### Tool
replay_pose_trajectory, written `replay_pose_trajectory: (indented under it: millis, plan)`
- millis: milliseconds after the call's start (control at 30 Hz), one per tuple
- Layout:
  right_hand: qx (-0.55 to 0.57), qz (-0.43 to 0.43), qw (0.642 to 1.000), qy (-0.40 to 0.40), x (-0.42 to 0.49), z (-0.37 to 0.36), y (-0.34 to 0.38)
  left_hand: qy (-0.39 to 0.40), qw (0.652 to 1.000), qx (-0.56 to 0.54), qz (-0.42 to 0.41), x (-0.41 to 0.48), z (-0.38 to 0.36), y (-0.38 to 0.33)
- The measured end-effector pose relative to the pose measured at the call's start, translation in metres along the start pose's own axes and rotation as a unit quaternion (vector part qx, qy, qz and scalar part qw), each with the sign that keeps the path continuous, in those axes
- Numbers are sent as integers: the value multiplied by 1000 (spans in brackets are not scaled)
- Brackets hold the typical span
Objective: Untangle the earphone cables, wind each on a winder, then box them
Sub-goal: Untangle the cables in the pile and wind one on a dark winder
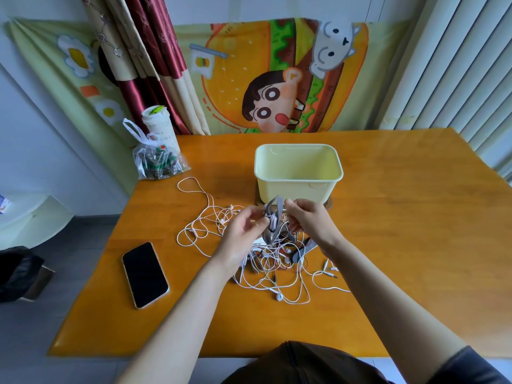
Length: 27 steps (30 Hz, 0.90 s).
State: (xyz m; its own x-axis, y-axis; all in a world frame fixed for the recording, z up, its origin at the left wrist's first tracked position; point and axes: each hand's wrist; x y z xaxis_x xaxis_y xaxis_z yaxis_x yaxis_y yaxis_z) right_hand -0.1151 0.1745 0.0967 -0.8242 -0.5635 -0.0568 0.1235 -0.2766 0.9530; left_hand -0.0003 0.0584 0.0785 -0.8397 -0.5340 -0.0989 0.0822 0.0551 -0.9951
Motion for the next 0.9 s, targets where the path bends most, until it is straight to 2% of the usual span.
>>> replay_pose_trajectory:
  millis: [133, 267, 467, 567, 667, 767, 900]
  plan:
    - [3, -4, 1000, -3, -6, -6, -7, -40, 993, -103, 40, 3, -4, -5]
    - [2, -10, 1000, 16, -15, -19, -9, -96, 971, -204, 85, 6, -13, -9]
    - [-34, 14, 999, 10, -22, -27, -14, -199, 953, -202, 104, 8, -13, -5]
    - [-86, 61, 994, 15, -26, -29, -9, -253, 956, -126, 77, 13, -10, 0]
    - [-156, 112, 981, 22, -27, -32, -2, -274, 961, 32, -8, 15, -8, 3]
    - [-186, 139, 972, 16, -25, -29, 2, -228, 953, 181, -83, 13, -4, 7]
    - [-206, 156, 966, -10, -15, -9, 6, -163, 956, 223, -100, 7, 2, 15]
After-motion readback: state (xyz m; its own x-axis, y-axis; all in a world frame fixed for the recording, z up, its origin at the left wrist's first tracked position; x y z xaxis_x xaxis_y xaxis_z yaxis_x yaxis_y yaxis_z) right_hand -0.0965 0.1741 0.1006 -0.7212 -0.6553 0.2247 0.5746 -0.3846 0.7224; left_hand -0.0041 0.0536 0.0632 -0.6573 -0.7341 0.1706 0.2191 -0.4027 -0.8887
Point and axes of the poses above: each hand's wrist, its own x-axis towards the middle knuckle, its own z-axis out of the back of the hand, y = z × x, and after that the axes turned 6 degrees about -y, right-handed
